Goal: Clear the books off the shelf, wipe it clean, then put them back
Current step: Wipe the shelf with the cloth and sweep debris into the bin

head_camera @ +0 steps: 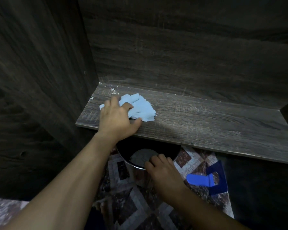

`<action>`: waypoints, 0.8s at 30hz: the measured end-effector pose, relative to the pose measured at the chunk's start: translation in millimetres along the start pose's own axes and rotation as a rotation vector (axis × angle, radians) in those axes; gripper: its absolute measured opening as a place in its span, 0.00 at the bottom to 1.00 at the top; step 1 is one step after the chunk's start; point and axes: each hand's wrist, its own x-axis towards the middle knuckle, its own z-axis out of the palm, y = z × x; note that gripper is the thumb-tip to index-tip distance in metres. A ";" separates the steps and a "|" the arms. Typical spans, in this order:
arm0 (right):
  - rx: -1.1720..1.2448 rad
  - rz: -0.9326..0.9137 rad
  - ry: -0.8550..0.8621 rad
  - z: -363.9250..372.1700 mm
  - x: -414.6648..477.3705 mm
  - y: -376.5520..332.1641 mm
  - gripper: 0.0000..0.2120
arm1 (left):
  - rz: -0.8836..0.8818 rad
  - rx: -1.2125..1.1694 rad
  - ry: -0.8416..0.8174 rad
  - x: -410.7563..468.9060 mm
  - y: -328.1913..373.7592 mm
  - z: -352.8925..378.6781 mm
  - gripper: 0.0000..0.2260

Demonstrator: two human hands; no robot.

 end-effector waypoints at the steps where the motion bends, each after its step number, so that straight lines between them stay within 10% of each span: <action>1: -0.005 0.002 -0.002 0.9 -0.4 1.2 0.12 | -0.012 -0.033 -0.029 0.5 2.9 -0.6 0.23; 15: -0.008 -0.050 0.067 0.3 7.5 1.7 0.12 | 0.128 0.087 -0.052 29.3 -15.0 0.2 0.18; 24: -0.014 -0.094 0.122 8.4 12.8 0.2 0.09 | -0.132 0.023 0.416 83.8 -38.6 -28.1 0.17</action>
